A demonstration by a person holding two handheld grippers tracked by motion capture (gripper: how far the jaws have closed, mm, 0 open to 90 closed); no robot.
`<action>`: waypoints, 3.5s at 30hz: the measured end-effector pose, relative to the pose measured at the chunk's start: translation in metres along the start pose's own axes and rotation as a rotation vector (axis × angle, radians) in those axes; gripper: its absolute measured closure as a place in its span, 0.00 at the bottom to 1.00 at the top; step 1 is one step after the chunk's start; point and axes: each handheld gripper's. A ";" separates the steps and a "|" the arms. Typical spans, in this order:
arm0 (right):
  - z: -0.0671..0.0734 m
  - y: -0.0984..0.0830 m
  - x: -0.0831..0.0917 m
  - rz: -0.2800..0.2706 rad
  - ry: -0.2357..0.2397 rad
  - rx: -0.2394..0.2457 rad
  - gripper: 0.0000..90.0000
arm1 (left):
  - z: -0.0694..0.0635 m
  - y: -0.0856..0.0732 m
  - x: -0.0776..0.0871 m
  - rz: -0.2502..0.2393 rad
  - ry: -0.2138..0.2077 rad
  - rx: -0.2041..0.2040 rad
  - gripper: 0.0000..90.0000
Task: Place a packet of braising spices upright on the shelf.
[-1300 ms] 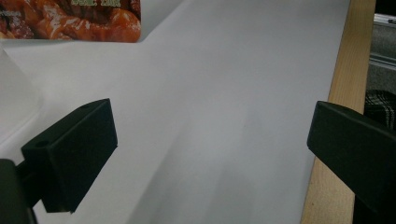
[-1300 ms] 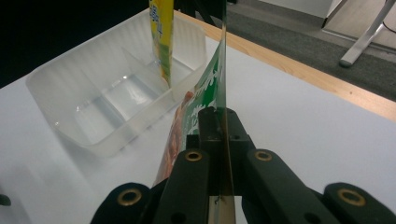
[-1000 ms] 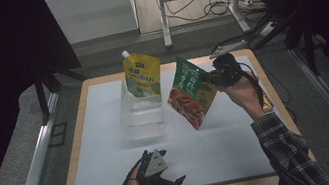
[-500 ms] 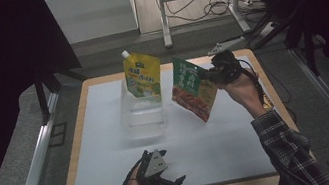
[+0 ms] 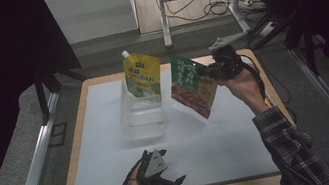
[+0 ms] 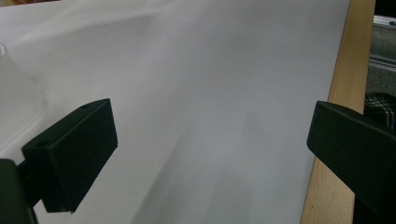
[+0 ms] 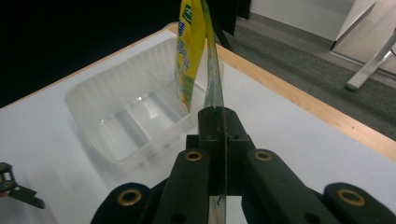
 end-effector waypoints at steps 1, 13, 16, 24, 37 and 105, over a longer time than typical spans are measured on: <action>0.001 0.002 0.000 -0.005 0.007 0.005 0.99 | 0.000 0.000 0.000 0.000 0.000 0.000 0.02; 0.012 0.022 -0.003 -0.038 0.084 0.020 0.99 | -0.001 0.000 0.000 -0.012 0.001 -0.001 0.02; 0.015 0.026 -0.005 -0.043 0.099 0.026 0.99 | -0.001 0.000 0.001 -0.008 0.001 -0.006 0.02; 0.020 0.039 -0.013 -0.058 0.129 0.034 0.99 | -0.001 0.000 0.000 -0.011 0.000 -0.003 0.02; 0.030 0.057 -0.036 -0.075 0.165 0.046 0.99 | 0.000 0.000 0.001 -0.015 0.003 0.001 0.01; 0.066 0.067 -0.135 -0.047 0.159 0.095 0.70 | -0.003 0.001 0.000 0.001 -0.004 -0.019 0.02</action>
Point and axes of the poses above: each handheld gripper's, and its own axes: x roughly backward along the jaws, y roughly out of its top, z roughly to its left, and after that the axes turned 7 degrees about -y, right-handed
